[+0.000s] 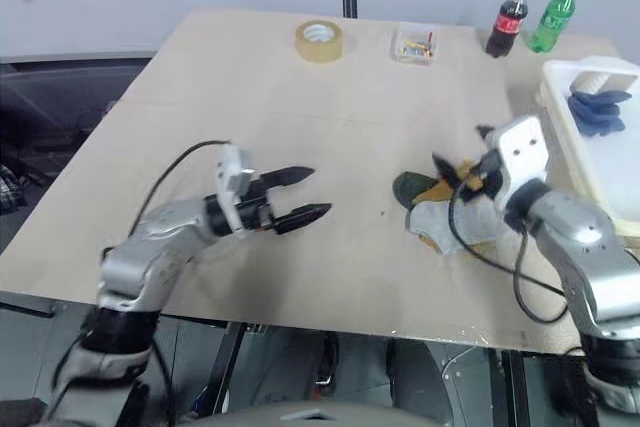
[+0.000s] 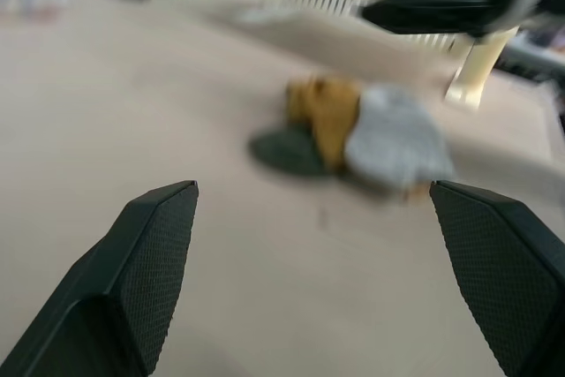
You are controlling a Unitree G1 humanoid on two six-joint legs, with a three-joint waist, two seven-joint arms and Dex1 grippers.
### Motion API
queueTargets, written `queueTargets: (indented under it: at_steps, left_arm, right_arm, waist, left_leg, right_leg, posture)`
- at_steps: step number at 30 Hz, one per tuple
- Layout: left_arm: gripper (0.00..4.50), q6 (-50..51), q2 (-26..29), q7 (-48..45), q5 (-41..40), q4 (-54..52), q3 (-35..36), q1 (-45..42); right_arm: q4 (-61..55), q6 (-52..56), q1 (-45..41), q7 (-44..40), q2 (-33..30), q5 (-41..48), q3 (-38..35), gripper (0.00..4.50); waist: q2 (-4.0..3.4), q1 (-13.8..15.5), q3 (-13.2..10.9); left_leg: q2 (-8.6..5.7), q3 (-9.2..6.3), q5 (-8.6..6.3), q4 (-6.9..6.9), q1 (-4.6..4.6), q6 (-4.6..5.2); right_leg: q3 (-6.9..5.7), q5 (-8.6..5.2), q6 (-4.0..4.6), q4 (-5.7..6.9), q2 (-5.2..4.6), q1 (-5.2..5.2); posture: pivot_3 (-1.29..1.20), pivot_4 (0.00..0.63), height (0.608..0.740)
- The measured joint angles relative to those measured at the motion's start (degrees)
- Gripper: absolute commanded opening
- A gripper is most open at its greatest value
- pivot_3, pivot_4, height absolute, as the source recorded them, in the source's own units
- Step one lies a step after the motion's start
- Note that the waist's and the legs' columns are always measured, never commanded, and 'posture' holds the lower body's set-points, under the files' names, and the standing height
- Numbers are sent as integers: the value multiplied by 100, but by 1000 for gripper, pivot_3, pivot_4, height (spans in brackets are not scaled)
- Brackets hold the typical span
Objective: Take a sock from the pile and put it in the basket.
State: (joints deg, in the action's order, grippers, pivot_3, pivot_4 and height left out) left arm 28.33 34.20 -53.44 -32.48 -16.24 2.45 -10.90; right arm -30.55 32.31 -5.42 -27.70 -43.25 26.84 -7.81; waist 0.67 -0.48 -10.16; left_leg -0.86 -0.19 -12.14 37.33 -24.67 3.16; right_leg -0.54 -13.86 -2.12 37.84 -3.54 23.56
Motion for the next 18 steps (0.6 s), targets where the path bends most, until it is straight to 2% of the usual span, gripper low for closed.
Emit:
queueTargets:
  at_steps: [3,6,7,8,13,18]
  left_arm:
    - [4500,144,589,-92,-175,-353,829,1096]
    - [4500,186,772,-157,-309,-487,1327,1571]
    - [4500,309,967,-252,-492,-660,1884,2074]
    - [4500,388,1070,-275,-571,-695,2222,2228]
    - [4500,516,1316,-361,-804,-816,3027,2569]
    - [4500,616,1322,-289,-937,-817,3091,2533]
  right_arm:
    - [-218,-13,952,-697,-403,117,-441,4404]
    - [-272,-25,1298,-991,-554,176,-841,4404]
    - [-340,-29,1750,-1333,-727,253,-1373,4404]
    - [-331,-13,1930,-1490,-773,262,-1675,4404]
    - [-328,2,2475,-1933,-837,302,-2254,4404]
    - [-330,11,2536,-2081,-832,337,-2333,4404]
  waist:
    - [0,9,0]
    - [-1,19,0]
    - [2,32,2]
    - [4,49,3]
    - [5,134,6]
    - [7,137,5]
  left_leg:
    - [4,-4,-1,-2,5,-2]
    - [5,-4,-1,1,6,-2]
    - [6,-4,-1,4,9,-3]
    - [6,-4,-1,8,8,-3]
    - [6,-4,-2,9,9,-4]
    - [6,-4,-2,9,2,-5]
  right_leg:
    - [-2,-5,7,1,-2,0]
    - [-2,-12,21,0,-4,-1]
    - [-2,-14,23,-1,-9,-5]
    - [-2,-14,22,-1,-9,-5]
    - [-3,-14,23,-5,-14,-4]
    - [-3,-14,24,-7,-15,-3]
  posture:
    - [0,150,740]
    - [0,150,740]
    - [0,150,740]
    - [0,150,740]
    - [0,150,740]
    - [0,150,740]
